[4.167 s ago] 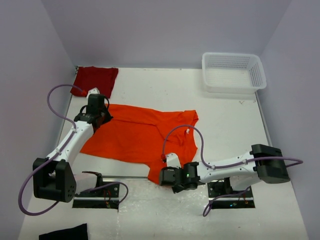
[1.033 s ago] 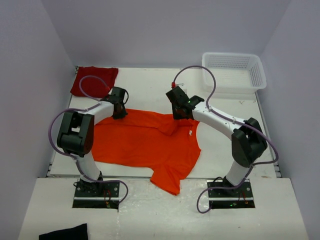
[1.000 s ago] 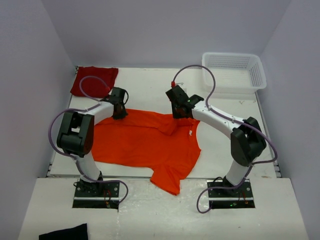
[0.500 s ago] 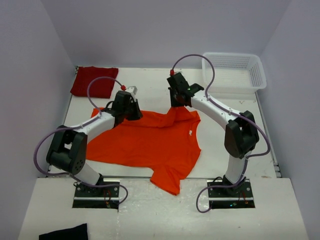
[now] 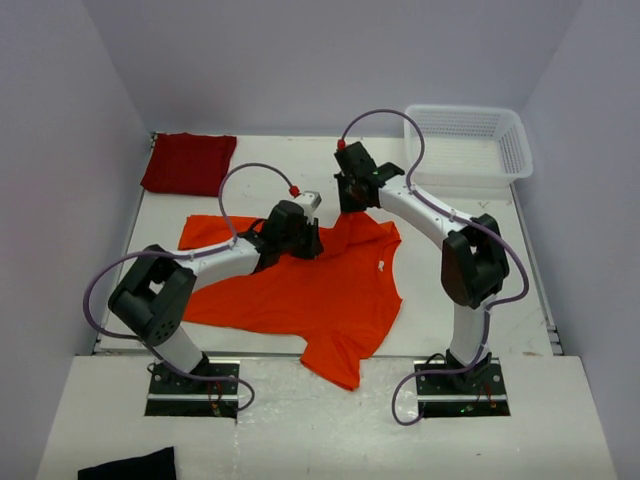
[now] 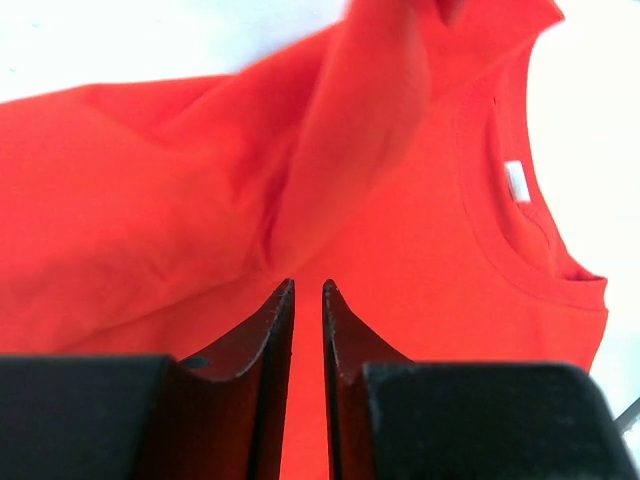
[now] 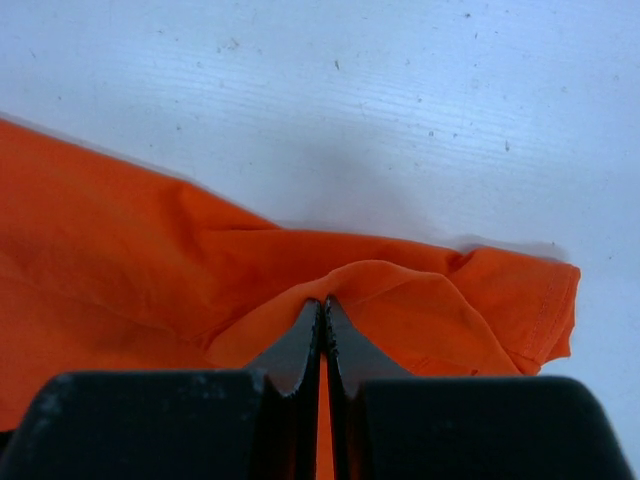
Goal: Fold and stack the t-shirts
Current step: Fold the flattened tshirt in 1/3 of the way
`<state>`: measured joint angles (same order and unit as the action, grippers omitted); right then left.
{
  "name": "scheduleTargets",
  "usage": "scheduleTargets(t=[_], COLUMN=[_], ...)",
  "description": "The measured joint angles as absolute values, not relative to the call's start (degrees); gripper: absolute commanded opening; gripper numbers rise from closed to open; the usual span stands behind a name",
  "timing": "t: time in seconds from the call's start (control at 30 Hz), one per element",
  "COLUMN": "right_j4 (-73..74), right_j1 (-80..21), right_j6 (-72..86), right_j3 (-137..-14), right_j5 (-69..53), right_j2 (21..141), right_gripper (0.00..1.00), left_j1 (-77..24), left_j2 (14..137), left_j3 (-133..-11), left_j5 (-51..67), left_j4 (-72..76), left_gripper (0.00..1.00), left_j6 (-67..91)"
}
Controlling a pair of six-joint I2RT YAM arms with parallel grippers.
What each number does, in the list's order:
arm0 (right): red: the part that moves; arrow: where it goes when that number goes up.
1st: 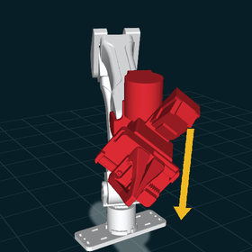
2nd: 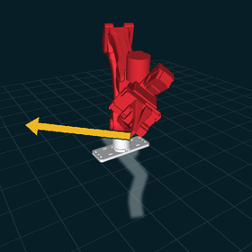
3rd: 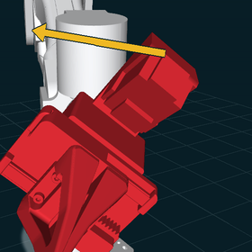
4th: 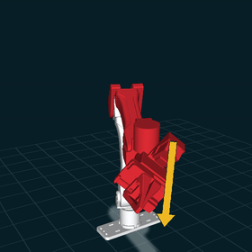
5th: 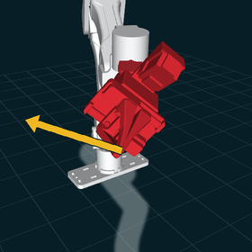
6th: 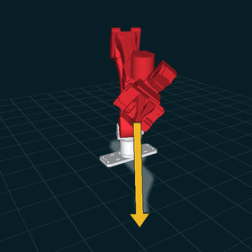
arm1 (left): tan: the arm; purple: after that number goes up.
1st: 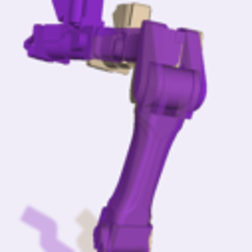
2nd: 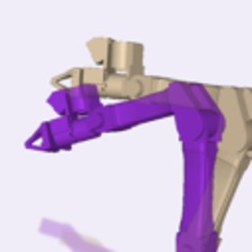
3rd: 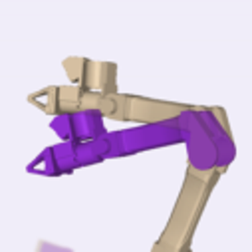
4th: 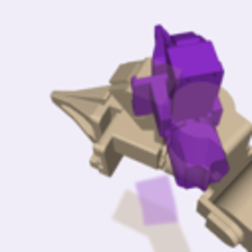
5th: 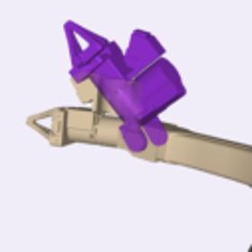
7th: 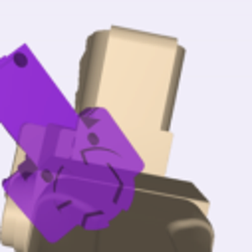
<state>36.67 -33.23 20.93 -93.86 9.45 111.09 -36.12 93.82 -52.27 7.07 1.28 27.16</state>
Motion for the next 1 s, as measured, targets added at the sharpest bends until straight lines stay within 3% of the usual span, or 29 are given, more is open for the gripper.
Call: scheduleTargets(t=[0.1, 0.2, 0.23, 0.33, 0.63, 1.0], right_j4=[37.1, 37.7, 37.9, 38.3, 40.6, 42.2], right_j1=[-32.8, -32.3, -32.2, -31.9, -30.8, -26.0], right_j6=[20.9, 20.7, 20.6, 20.1, 19.9, 22.4], right_j3=[-94.7, -96.1, -96.4, -97.7, -99.8, -85.0], right_j5=[8.1, 6.4, 6.0, 4.7, 10.3, 15.8], right_j2=[111.8, 112.2, 112.2, 112.2, 107.6, 71.0], right_gripper=[0.15, 0.37, 0.51, 0.63, 0.66, 0.67], left_j1=[-39.1, -42.4, -43.6, -46.3, -54.8, -65.8], left_j2=[92.8, 91.4, 90.7, 87.8, 86.5, 112.3], left_j3=[-50.5, -48.9, -48.3, -45.6, -44.4, -69.7], left_j5=[4.2, -0.6, -2.7, -8.1, -23.4, -41.0], left_j4=[3.3, 4.1, 4.4, 6.0, 8.4, -6.8], left_gripper=[0.14, 0.11, 0.11, 0.11, 0.05, 0.01], left_j6=[26.6, 25.8, 25.7, 25.9, 26.1, 26.0])
